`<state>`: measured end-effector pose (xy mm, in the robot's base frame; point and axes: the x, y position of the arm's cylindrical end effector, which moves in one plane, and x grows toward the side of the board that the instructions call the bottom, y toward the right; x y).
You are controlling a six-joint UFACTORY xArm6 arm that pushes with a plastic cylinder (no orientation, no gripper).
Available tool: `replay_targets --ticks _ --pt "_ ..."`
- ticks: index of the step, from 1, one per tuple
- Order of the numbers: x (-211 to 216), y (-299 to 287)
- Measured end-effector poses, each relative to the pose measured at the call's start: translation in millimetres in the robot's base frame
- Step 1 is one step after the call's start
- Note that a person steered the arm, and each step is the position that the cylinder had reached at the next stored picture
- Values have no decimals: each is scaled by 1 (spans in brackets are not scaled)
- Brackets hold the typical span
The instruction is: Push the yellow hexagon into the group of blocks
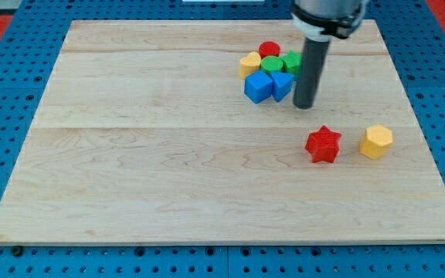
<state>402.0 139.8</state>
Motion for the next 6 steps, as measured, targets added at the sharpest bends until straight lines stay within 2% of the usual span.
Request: replay_targets --ticks 1,2,3,4,5,6 --pt "-1 102" --pt "40 131" --pt "77 113" --pt "80 74" --pt "114 48" --pt "114 42"
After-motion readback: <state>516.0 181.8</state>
